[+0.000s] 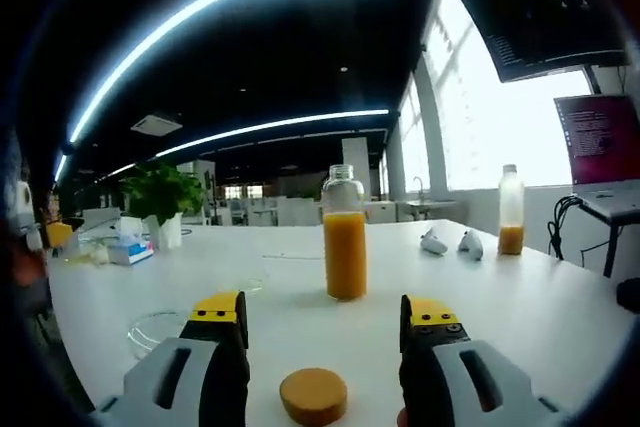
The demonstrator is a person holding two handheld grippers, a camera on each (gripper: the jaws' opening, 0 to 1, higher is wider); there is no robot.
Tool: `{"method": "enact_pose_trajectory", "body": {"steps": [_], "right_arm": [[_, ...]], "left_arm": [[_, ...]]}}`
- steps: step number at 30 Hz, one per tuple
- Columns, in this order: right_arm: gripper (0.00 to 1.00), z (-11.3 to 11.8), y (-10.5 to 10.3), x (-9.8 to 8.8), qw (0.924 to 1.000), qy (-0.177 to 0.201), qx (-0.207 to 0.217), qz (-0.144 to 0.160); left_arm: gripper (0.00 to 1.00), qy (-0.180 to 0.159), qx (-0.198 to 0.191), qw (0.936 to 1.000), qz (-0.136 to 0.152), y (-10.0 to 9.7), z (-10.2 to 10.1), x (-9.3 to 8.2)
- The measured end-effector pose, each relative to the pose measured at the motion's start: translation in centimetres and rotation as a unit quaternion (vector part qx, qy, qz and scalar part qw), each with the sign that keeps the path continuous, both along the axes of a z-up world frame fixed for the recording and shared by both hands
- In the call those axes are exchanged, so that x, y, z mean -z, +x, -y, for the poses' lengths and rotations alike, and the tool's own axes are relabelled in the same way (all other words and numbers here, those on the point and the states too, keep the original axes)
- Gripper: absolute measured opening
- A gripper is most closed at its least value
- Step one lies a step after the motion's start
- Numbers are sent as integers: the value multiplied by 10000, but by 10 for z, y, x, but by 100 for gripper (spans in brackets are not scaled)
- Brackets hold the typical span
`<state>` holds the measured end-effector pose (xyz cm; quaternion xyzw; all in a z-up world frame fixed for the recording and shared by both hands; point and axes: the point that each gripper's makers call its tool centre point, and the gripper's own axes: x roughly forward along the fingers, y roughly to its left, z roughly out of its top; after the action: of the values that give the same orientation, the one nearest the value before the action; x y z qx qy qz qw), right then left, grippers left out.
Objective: Open the Petri dish lid, place the lid on the table, pour the liquid culture medium into the Petri dish, pick up the Petri dish lid from the table, and close the Petri dish
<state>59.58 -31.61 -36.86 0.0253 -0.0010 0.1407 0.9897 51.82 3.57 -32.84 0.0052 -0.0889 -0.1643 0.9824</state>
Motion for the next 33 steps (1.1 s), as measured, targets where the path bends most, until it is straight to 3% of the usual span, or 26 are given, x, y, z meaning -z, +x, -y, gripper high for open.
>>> {"method": "enact_pose_trajectory", "body": {"steps": [2, 8, 15, 19, 27, 33], "right_arm": [[56, 2, -1, -5, 9998, 16, -188, 8], [56, 17, -5, -19, 9998, -182, -66, 83], [56, 29, -17, -48, 9992, -186, 94, 331], [56, 40, -24, -55, 9988, -134, 197, 429], [56, 48, -23, -53, 9988, -91, 304, 385], [55, 50, -7, -47, 9988, -195, 316, 311]], "left_arm": [[50, 47, -4, 10000, -4, 0, -2, 0], [50, 43, -124, 9999, -8, -1, -12, 0], [50, 16, -428, 9991, -43, -1, -35, 5], [50, 24, -560, 9984, -43, -2, -43, 5], [50, 25, -498, 9987, -53, -3, -41, 5], [50, 38, -404, 9991, -145, -3, -36, 13]]}}
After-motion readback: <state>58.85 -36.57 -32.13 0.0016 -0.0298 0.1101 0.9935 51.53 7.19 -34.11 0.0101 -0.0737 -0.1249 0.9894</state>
